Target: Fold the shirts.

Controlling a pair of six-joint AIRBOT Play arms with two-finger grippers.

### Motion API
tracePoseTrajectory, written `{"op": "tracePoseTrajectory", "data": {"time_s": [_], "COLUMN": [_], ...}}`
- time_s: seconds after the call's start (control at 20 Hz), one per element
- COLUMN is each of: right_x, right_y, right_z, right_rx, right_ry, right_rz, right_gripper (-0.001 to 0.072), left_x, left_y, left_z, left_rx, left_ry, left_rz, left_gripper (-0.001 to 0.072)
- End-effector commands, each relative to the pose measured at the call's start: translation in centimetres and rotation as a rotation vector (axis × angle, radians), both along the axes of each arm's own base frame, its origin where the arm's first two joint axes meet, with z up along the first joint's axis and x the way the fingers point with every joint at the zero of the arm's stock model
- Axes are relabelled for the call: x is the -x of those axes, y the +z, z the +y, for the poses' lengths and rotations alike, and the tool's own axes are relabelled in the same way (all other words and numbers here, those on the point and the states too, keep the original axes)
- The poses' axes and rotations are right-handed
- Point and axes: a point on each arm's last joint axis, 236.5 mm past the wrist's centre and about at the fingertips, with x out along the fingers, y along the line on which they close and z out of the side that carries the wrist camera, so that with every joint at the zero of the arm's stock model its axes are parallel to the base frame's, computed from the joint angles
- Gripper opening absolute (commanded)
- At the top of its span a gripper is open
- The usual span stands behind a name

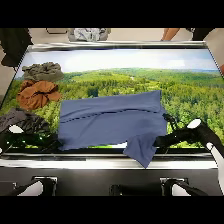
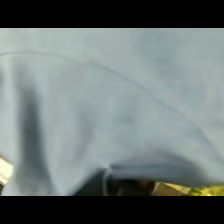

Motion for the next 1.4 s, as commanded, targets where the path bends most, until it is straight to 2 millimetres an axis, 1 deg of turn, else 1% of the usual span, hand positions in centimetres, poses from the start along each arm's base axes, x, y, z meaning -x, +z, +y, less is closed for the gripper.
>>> {"op": "tracePoseTrajectory", "data": {"time_s": [0.0,0.05,0.15,0.25,0.3,0.35,0.4,0.45,0.5,0.6,0.65,0.75,0.85,0.9,1.0,1.1,1.15,1.2,1.25,1.3,1.35], "right_x": [-0.1,-1.0,-3.9,-6.8,-8.4,-10.2,-12.1,-14.4,-16.9,-21.8,-23.7,-26.7,-29.0,-29.9,-30.7,-30.5,-30.3,-30.2,-30.2,-30.1,-29.8], "right_y": [0.1,0.9,3.9,8.5,10.7,12.4,13.7,14.6,15.0,14.5,13.8,12.0,10.6,10.0,8.3,6.3,5.6,5.5,6.0,6.8,7.9], "right_z": [0.0,-0.5,-1.5,-2.0,-2.2,-2.4,-2.5,-2.4,-1.9,-1.5,-1.5,-1.3,-0.6,-0.4,-0.4,-0.4,-0.3,-0.3,-0.7,-1.4,-2.7], "right_rx": [0.005,0.026,0.07,0.093,0.098,0.105,0.12,0.133,0.14,0.151,0.14,0.103,0.047,0.024,0.013,0.008,0.004,-0.002,0.002,0.01,0.021], "right_ry": [-0.002,0.011,0.032,0.05,0.051,0.048,0.051,0.06,0.071,0.043,0.012,-0.031,-0.062,-0.085,-0.128,-0.131,-0.133,-0.161,-0.164,-0.151,-0.12], "right_rz": [-0.026,-0.069,-0.202,-0.326,-0.385,-0.438,-0.489,-0.537,-0.572,-0.6,-0.584,-0.544,-0.527,-0.523,-0.503,-0.461,-0.441,-0.419,-0.427,-0.446,-0.48], "right_gripper": [0.0042,0.0041,0.0041,0.0039,0.0039,0.0038,0.0038,0.0038,0.0039,0.0039,0.0039,0.004,0.004,0.004,0.0041,0.0042,0.0043,0.0053,0.0217,0.0527,0.0698], "left_x": [-1.4,-2.4,-4.6,-6.7,-7.8,-9.1,-10.5,-11.9,-13.4,-16.2,-17.7,-20.2,-22.0,-22.8,-24.3,-24.9,-25.0,-25.0,-25.2,-25.3,-25.3], "left_y": [0.9,1.9,5.1,9.1,10.8,12.2,13.1,13.7,13.7,12.6,11.8,10.3,8.6,7.8,6.1,4.7,4.3,4.2,4.5,5.3,6.4], "left_z": [0.0,0.4,1.0,1.5,1.9,2.4,3.0,3.4,3.6,4.0,4.2,4.1,3.3,3.0,2.4,2.0,1.9,2.0,2.2,2.5,2.7], "left_rx": [0.007,-0.003,-0.025,-0.055,-0.074,-0.092,-0.106,-0.116,-0.116,-0.097,-0.088,-0.042,0.007,0.014,0.019,0.023,0.026,0.025,0.022,0.024,0.028], "left_ry": [-0.003,-0.007,-0.025,-0.044,-0.031,-0.01,0.008,0.014,0.01,0.016,0.014,0.002,-0.036,-0.053,-0.06,-0.069,-0.063,-0.055,-0.053,-0.056,-0.071], "left_rz": [-0.048,-0.083,-0.177,-0.283,-0.329,-0.369,-0.402,-0.424,-0.426,-0.391,-0.373,-0.323,-0.266,-0.252,-0.236,-0.221,-0.21,-0.208,-0.217,-0.223,-0.228], "left_gripper": [0.0024,0.0024,0.0023,0.0021,0.002,0.0019,0.0019,0.0018,0.0019,0.0019,0.0019,0.002,0.0021,0.0021,0.0022,0.0022,0.0023,0.0057,0.0281,0.0618,0.0671]}}
